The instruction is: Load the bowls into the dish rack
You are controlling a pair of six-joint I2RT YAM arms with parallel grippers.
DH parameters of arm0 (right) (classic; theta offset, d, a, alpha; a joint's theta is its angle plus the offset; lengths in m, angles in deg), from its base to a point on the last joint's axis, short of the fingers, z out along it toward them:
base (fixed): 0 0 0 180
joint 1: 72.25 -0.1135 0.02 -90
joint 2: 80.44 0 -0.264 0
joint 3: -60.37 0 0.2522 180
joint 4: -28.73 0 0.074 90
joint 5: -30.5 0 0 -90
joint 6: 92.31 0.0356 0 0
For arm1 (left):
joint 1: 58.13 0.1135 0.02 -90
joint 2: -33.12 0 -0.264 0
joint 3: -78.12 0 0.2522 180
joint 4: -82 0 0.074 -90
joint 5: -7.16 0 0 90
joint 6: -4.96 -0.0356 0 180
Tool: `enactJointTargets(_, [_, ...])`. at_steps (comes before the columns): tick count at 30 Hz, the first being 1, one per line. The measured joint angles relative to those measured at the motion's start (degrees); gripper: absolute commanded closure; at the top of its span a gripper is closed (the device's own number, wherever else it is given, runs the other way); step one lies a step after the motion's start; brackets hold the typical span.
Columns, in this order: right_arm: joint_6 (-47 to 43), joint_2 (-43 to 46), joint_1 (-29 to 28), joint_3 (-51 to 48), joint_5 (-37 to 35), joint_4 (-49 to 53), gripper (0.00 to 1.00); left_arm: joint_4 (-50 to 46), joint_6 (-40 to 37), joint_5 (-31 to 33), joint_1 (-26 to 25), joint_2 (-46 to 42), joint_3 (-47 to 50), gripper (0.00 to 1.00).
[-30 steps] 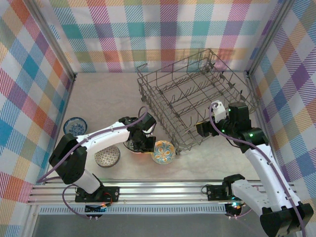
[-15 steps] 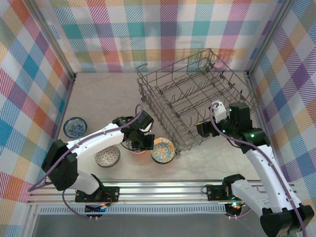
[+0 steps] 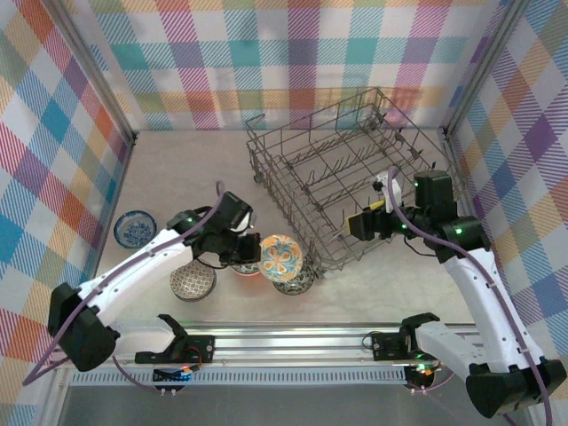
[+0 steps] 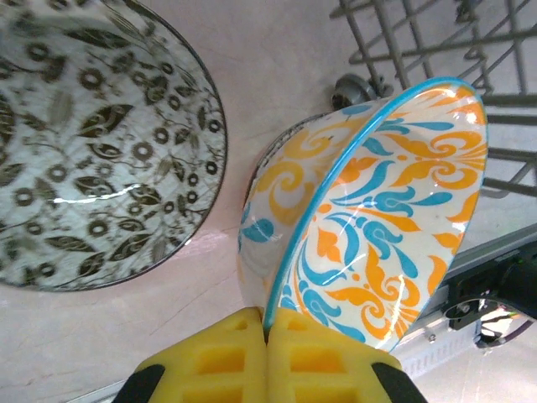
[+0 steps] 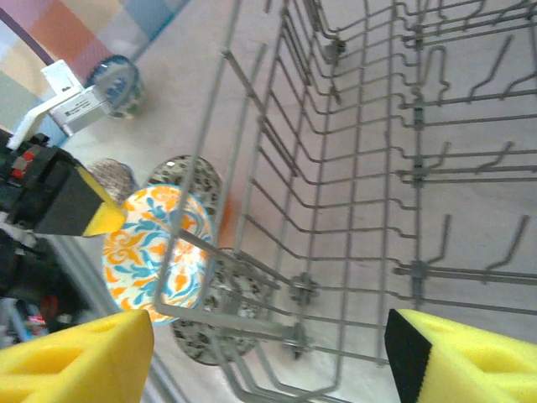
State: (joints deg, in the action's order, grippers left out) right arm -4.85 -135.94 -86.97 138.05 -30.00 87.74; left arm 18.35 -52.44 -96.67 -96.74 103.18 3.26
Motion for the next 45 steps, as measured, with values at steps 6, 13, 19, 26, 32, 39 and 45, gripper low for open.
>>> enactJointTargets(6, [4.8,-5.2,-4.1,7.6,4.2,1.1,0.28,-5.6,-2.6,-0.1,4.9,-2.7,-6.5,1.00])
enactJointTargets(13, [8.5,-17.3,-11.7,22.9,3.9,4.7,0.28,-11.4,-7.1,-1.9,9.6,-0.6,-20.6,1.00])
enactJointTargets(19, [9.9,-25.0,-15.2,29.9,1.8,7.5,0.28,-14.1,-9.6,-4.4,11.3,3.4,-29.9,1.00])
enactJointTargets(26, [11.6,-27.6,-15.8,31.4,-0.2,7.9,0.32,-14.5,-9.9,-7.8,11.3,7.2,-33.7,1.00])
enactJointTargets(32, [12.9,-29.6,-15.8,31.5,0.0,7.4,0.38,-14.4,-9.9,-9.5,11.3,9.2,-35.2,1.00])
enactJointTargets(39, [14.5,-31.5,-15.8,31.5,1.0,6.5,0.65,-11.3,-8.4,-11.1,11.3,9.4,-35.2,1.00])
enactJointTargets(45, [15.5,-31.7,-15.7,31.6,0.3,5.7,0.85,-9.6,-7.7,-11.7,11.3,10.1,-35.2,1.00])
